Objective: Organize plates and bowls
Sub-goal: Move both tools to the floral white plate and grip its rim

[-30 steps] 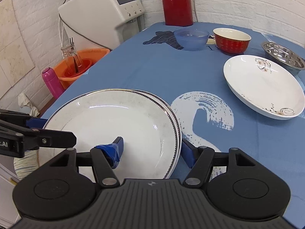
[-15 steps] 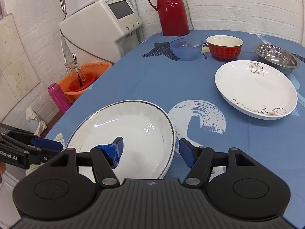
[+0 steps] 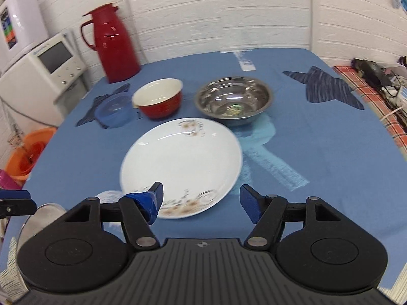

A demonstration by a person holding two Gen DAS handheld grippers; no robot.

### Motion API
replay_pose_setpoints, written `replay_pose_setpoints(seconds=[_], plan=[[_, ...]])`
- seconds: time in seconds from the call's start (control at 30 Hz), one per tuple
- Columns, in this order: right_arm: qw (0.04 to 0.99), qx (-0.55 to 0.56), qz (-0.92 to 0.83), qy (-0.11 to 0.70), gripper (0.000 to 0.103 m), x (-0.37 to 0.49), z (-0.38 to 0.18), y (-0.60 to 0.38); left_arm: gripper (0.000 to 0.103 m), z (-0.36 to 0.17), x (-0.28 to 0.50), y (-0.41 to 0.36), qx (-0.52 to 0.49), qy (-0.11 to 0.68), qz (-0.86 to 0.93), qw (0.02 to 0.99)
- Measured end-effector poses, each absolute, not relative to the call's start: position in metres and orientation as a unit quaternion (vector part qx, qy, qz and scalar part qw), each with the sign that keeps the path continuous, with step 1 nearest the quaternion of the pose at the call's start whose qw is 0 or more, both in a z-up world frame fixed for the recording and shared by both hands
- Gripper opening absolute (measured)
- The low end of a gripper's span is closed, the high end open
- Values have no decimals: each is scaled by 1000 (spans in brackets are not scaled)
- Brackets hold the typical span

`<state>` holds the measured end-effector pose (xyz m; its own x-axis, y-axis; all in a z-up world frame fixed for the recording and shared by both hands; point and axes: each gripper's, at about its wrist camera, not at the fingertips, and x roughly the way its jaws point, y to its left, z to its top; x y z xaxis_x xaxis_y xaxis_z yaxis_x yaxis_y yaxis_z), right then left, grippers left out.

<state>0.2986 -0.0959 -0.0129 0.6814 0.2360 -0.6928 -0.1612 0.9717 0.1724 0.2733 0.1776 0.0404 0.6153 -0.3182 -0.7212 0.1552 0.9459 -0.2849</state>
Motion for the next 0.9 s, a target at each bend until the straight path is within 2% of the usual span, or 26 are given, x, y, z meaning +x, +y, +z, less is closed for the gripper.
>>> replay_pose_setpoints(seconds=[0.33, 0.5, 0.73, 0.8, 0.87, 0.9], plan=[[879, 27, 111, 463, 53, 389, -65, -94, 62, -14, 400, 110, -113, 483, -130, 859], [877, 4, 126, 463, 58, 398, -70, -83, 62, -33, 421, 101, -103, 508, -133, 845], [879, 0, 128, 458, 63, 397, -70, -81, 62, -36, 422, 95, -96, 500, -135, 850], [874, 2, 127, 470, 63, 397, -69, -79, 55, -36, 419, 94, -92, 499, -133, 851], [871, -4, 155, 466, 61, 392, -68, -74, 38, -36, 417, 94, -87, 496, -123, 855], [874, -9, 152, 462, 58, 390, -69, -73, 34, -36, 416, 94, -86, 495, -118, 857]])
